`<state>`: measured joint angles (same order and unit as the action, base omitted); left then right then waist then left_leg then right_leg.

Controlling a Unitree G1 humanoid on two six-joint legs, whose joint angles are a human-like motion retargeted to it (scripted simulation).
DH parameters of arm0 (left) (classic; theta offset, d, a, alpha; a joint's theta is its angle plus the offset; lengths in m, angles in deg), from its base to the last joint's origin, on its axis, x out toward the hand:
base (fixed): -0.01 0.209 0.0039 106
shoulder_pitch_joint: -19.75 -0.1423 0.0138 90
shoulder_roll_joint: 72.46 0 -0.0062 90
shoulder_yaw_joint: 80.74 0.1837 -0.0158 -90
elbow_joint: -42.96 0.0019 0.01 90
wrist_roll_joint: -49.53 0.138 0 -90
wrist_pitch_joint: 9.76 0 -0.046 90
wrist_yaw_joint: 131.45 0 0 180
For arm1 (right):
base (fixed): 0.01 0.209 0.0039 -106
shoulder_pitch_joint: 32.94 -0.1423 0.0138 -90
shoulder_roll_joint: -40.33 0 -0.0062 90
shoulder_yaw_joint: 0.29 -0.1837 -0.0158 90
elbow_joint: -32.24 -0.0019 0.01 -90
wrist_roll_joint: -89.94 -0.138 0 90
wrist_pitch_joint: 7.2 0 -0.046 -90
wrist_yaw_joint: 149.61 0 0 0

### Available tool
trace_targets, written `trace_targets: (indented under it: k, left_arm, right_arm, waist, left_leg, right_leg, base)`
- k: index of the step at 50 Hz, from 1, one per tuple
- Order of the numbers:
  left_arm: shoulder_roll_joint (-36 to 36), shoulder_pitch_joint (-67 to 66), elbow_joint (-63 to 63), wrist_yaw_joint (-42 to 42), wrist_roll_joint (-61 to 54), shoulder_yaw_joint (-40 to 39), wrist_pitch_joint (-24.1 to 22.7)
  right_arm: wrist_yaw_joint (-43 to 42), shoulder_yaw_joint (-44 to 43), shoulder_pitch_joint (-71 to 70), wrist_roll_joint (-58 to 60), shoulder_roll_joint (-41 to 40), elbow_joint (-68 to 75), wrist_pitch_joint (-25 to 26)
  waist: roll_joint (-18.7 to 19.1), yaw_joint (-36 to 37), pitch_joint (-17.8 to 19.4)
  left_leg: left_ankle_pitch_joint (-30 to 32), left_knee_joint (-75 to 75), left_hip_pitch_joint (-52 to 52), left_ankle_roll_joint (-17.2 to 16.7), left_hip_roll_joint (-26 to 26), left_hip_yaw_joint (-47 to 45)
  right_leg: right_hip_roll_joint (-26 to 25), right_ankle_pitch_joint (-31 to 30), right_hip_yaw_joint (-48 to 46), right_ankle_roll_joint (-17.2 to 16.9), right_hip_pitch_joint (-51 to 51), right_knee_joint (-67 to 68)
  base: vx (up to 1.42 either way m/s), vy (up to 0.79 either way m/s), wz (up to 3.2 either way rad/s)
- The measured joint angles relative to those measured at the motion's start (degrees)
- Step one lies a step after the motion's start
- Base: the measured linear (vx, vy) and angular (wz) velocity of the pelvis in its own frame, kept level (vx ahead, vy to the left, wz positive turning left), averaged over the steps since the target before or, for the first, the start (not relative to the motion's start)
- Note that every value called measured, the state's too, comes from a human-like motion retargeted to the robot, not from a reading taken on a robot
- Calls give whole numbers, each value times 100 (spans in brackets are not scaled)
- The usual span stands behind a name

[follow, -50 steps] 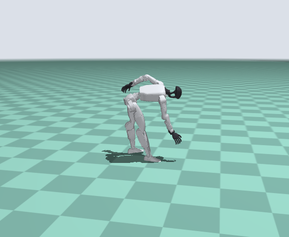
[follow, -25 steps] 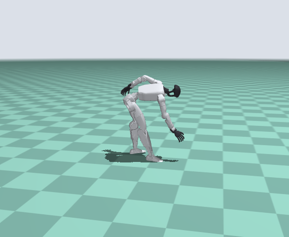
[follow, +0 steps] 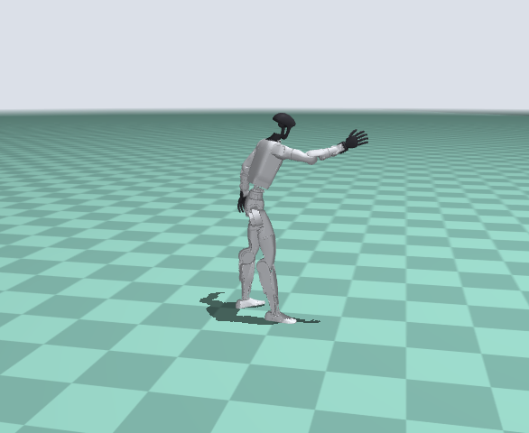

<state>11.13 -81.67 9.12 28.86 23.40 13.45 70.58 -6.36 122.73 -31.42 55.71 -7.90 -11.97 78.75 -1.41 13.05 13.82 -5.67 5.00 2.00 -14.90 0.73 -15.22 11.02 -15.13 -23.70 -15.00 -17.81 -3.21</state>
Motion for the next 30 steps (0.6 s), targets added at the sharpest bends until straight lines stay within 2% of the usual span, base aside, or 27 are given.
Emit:
trace_targets:
  k: [10, 18, 24, 30]
  left_arm:
    - [-297, 201, 79, -7, -182, -21, -9]
    - [-293, 41, 174, 104, -254, 26, -41]
    - [-256, 0, 297, 132, -261, 101, -40]
    - [-270, 60, 293, 147, -263, 112, -63]
  right_arm:
    - [194, 868, -2128, -532, -88, 835, 96]
    - [342, 1608, -3400, -695, -247, 1448, 213]
    - [439, 1911, -3945, -787, -322, 1807, 252]
    - [487, 1963, -4015, -811, -363, 1972, 255]
  waist:
    - [-565, -6, -709]
    - [-762, -272, -1140]
    - [-826, -441, -1304]
    - [-876, -401, -1263]
  left_leg:
    - [-700, -870, -518, 37, -325, -158]
    - [-826, -800, -786, -1, -343, -138]
    - [-838, -754, -786, -1, -404, -90]
    - [-851, -835, -685, 0, -487, -155]
  right_leg:
    - [-123, 439, 234, 0, 714, 283]
    - [-107, 579, 290, 0, 889, 398]
    - [-144, 669, 239, 0, 871, 457]
    - [-256, 637, 263, 0, 791, 409]
  base:
    - [15, 0, -20]
    - [5, 1, -3]
    - [0, -1, 0]
    - [-3, -7, -11]
